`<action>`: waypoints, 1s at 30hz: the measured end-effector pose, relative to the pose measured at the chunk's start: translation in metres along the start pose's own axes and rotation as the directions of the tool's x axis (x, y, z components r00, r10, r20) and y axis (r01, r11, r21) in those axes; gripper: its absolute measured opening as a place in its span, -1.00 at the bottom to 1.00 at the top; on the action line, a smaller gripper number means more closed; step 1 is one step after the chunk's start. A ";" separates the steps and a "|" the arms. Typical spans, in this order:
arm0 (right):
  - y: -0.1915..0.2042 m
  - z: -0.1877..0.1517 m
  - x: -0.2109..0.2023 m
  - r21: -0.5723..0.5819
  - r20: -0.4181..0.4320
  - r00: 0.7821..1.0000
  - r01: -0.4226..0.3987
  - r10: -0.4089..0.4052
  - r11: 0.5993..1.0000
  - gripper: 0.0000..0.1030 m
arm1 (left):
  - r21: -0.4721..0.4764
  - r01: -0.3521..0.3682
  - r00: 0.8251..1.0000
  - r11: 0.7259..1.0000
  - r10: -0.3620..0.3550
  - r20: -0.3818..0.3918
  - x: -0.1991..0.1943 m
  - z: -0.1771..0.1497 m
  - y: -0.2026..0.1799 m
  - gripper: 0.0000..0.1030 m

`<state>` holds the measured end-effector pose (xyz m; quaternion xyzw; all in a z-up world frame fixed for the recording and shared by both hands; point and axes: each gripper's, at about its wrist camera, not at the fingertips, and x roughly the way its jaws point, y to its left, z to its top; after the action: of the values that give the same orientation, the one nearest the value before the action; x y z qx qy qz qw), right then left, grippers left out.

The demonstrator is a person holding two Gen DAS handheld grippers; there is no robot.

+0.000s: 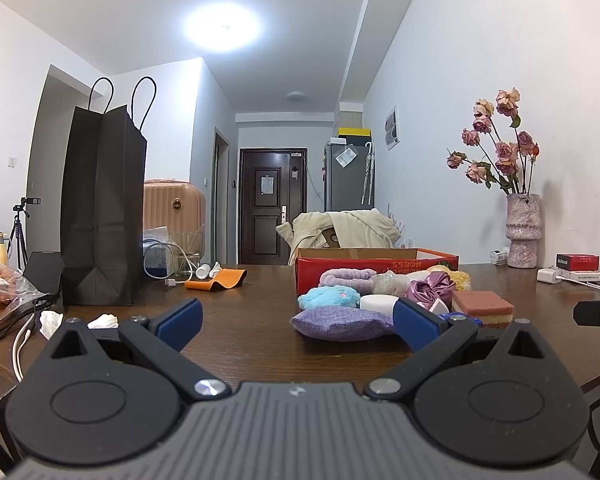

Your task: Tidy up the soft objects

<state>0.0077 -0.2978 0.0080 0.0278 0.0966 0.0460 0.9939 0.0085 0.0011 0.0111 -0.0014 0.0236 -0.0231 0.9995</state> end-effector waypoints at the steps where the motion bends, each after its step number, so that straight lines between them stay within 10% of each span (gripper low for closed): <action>1: 0.000 0.000 0.001 -0.001 0.001 1.000 -0.001 0.001 1.000 1.00 | 0.004 -0.001 1.000 1.000 0.001 -0.001 0.002 0.001 0.001 1.00; 10: -0.006 0.010 0.030 0.040 -0.033 0.999 0.003 -0.002 0.999 0.97 | 0.031 0.060 0.986 0.998 -0.055 -0.156 0.048 0.001 0.009 1.00; 14: -0.003 0.022 0.060 0.084 -0.094 0.992 -0.075 0.082 0.994 0.63 | -0.051 0.086 0.975 0.995 -0.095 -0.203 0.076 0.011 0.017 1.00; 21: 0.024 0.056 0.135 0.133 -0.240 0.931 -0.250 0.275 0.959 0.35 | -0.179 0.103 0.938 0.979 -0.155 -0.311 0.153 0.033 0.033 0.97; 26: 0.053 0.075 0.196 0.132 -0.313 0.895 -0.292 0.319 0.947 0.12 | -0.212 0.130 0.884 0.969 -0.210 -0.417 0.199 0.022 0.038 0.52; 30: 0.076 0.076 0.239 0.079 -0.444 0.846 -0.291 0.296 0.953 0.03 | -0.307 0.200 0.838 0.930 -0.325 -0.439 0.206 0.013 0.051 -0.31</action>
<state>0.2491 -0.2021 0.0419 0.0353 0.3192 0.2020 0.9252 0.2171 0.0428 0.0146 -0.1242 0.2742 -0.1574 0.9405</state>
